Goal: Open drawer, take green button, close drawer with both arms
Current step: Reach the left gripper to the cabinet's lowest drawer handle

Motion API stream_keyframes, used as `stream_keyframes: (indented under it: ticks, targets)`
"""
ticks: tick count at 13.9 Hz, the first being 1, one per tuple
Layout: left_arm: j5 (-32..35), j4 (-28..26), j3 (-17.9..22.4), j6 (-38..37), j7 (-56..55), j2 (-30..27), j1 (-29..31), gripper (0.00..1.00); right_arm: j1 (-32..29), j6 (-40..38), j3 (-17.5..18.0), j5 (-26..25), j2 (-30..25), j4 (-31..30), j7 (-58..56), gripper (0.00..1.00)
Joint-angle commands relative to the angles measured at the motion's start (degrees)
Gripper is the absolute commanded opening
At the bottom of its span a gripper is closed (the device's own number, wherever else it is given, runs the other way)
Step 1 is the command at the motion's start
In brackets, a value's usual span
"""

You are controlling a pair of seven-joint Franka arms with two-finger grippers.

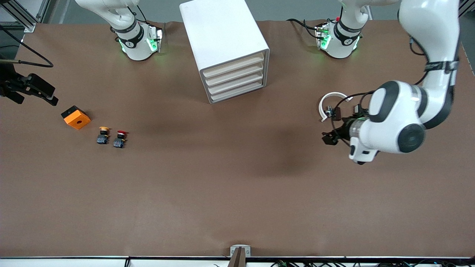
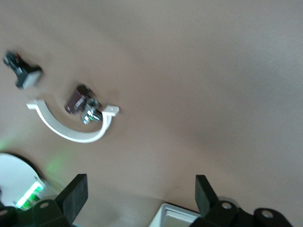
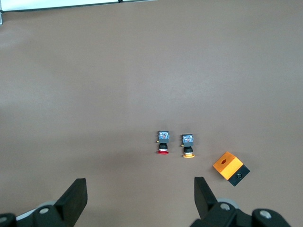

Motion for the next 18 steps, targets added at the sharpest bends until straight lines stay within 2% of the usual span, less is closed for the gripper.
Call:
stream_keyframes:
  ticks: [1, 4, 6, 10, 12, 15, 18]
  targets:
    - [-0.8, 5.1, 0.1, -0.5, -13.7, 6.0, -4.0, 1.00, -0.2, -1.0, 0.1, 0.0, 0.7, 1.6, 0.5, 1.00]
    - [-5.8, 7.1, 0.1, -0.5, -35.5, 11.7, -7.6, 1.00, -0.2, -1.0, 0.1, 0.0, 0.7, 1.6, 0.5, 1.00]
    - [-7.7, 7.2, 0.1, -0.5, -44.1, 13.5, -10.1, 1.00, -0.2, -1.0, 0.1, 0.0, 0.7, 1.6, 0.4, 1.00]
    - [-17.7, 6.9, 0.1, -1.3, -53.5, 17.2, -13.1, 1.00, -0.2, -1.0, 0.1, 0.0, 0.8, 1.5, 0.5, 1.00]
    - [-20.6, 6.9, 0.1, -1.3, -58.8, 18.1, -14.0, 1.00, -0.2, -0.8, 0.1, 0.0, 0.8, 1.6, 0.5, 1.00]
    - [-29.0, 7.0, 0.2, -1.3, -61.8, 19.7, -14.5, 1.00, -0.2, -1.0, 0.1, 0.0, 0.7, 1.6, 0.4, 1.00]
    - [-30.3, 6.6, 0.2, -3.1, -65.3, 19.9, -14.6, 1.00, -0.2, -0.9, 0.1, 0.0, 0.8, 1.5, 0.5, 1.00]
